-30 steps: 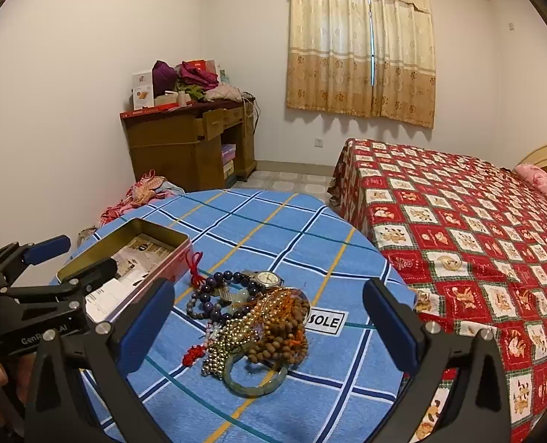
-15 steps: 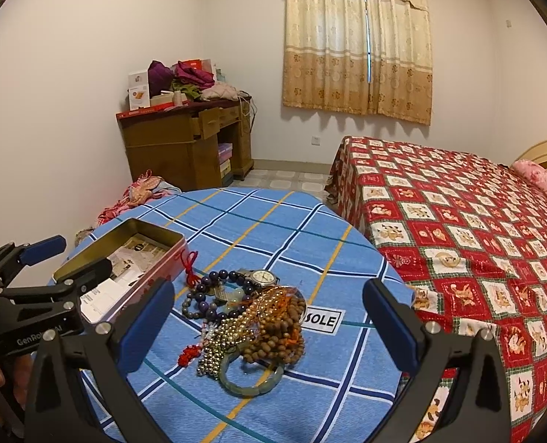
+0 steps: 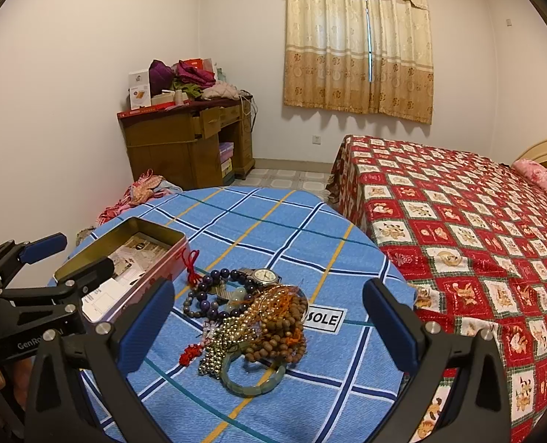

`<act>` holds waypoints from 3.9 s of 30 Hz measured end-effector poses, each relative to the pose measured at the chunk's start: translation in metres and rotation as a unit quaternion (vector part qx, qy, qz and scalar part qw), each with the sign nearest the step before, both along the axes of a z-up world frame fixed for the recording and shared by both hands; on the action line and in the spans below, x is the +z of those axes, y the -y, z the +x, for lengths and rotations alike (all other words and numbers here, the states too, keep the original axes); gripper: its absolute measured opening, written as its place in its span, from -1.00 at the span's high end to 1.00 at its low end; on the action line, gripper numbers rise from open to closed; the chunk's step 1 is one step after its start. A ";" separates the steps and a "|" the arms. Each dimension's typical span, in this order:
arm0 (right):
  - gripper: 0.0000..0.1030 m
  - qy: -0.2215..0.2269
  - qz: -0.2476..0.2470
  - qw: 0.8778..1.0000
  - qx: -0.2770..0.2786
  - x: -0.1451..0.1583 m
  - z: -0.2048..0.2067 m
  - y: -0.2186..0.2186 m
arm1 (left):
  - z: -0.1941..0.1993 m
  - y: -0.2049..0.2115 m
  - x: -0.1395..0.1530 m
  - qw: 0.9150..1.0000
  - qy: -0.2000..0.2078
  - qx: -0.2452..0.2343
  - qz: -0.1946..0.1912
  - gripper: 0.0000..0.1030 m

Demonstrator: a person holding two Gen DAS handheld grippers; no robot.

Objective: Organize jewelry

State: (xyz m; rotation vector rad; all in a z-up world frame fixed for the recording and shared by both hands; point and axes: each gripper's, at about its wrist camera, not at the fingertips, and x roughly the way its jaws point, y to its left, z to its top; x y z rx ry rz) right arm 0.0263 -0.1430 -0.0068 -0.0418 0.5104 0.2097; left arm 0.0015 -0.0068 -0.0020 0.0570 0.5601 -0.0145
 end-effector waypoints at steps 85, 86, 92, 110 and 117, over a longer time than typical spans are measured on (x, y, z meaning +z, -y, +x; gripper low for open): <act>0.38 -0.152 0.010 0.988 0.023 -0.090 0.087 0.032 | 0.071 0.026 -0.059 0.996 -0.084 -0.041 0.007 -0.59; 0.50 -0.148 0.018 0.989 0.022 -0.090 0.086 0.034 | 0.073 0.027 -0.060 0.996 -0.084 -0.041 0.007 -0.52; 0.50 -0.122 0.047 0.991 0.008 -0.088 0.080 0.044 | 0.090 0.038 -0.067 0.993 -0.104 -0.053 0.002 0.02; 0.50 -0.101 0.046 0.994 0.011 -0.084 0.072 0.041 | 0.109 0.055 -0.085 0.986 -0.150 -0.075 -0.007 0.73; 0.50 -0.087 0.046 0.995 0.007 -0.082 0.069 0.042 | 0.078 0.045 -0.055 0.989 -0.099 -0.093 -0.054 0.73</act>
